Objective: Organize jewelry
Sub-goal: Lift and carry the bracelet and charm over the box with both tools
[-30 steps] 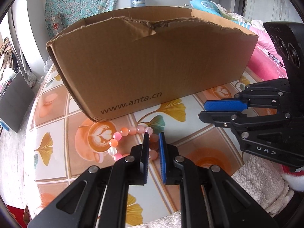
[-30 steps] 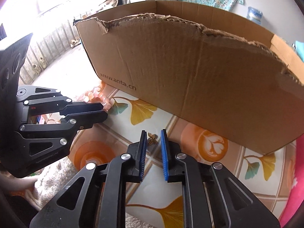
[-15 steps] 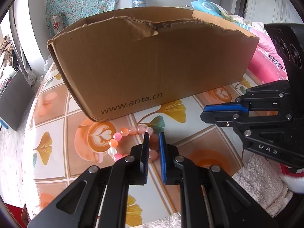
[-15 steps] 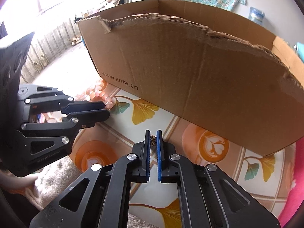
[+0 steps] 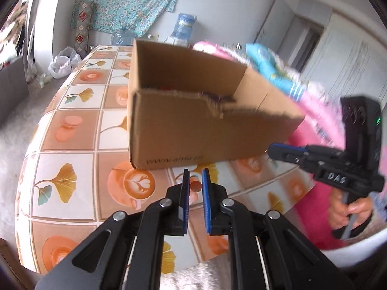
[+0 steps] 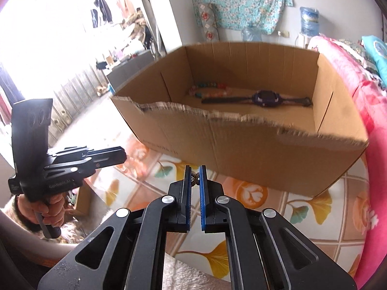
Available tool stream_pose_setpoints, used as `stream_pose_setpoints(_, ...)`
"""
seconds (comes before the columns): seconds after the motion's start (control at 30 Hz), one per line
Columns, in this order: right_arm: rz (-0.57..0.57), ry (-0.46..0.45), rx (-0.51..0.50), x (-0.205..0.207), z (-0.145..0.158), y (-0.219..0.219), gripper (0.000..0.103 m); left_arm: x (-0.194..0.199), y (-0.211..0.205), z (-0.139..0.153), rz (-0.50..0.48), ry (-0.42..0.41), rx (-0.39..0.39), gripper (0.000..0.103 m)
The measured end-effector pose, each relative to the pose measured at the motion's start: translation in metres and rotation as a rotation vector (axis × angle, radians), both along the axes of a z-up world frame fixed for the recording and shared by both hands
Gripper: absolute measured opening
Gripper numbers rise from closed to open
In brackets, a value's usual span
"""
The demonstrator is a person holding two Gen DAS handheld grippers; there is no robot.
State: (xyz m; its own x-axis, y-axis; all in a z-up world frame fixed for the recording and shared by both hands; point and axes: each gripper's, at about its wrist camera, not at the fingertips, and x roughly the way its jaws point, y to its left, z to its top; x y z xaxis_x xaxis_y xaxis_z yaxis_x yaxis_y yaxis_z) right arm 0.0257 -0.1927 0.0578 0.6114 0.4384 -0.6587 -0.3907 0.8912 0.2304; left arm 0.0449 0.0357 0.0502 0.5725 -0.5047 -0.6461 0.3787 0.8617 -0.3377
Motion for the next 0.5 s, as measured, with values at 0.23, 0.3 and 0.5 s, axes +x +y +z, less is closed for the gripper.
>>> stream_pose_setpoints(0.23, 0.004, -0.122, 0.066, 0.013, 0.051, -0.014, 0.004, -0.008, 0.014, 0.054, -0.059, -0.059, -0.180, 0.009)
stream_pose_setpoints(0.3, 0.007, -0.132, 0.080, 0.025, 0.062, -0.019, 0.004, -0.007, 0.016, 0.072, -0.090, -0.069, -0.224, 0.009)
stream_pose_setpoints(0.5, 0.013, -0.074, 0.067, 0.077, 0.080, -0.032, 0.004, 0.016, 0.002, 0.130, -0.169, -0.111, -0.271, 0.009)
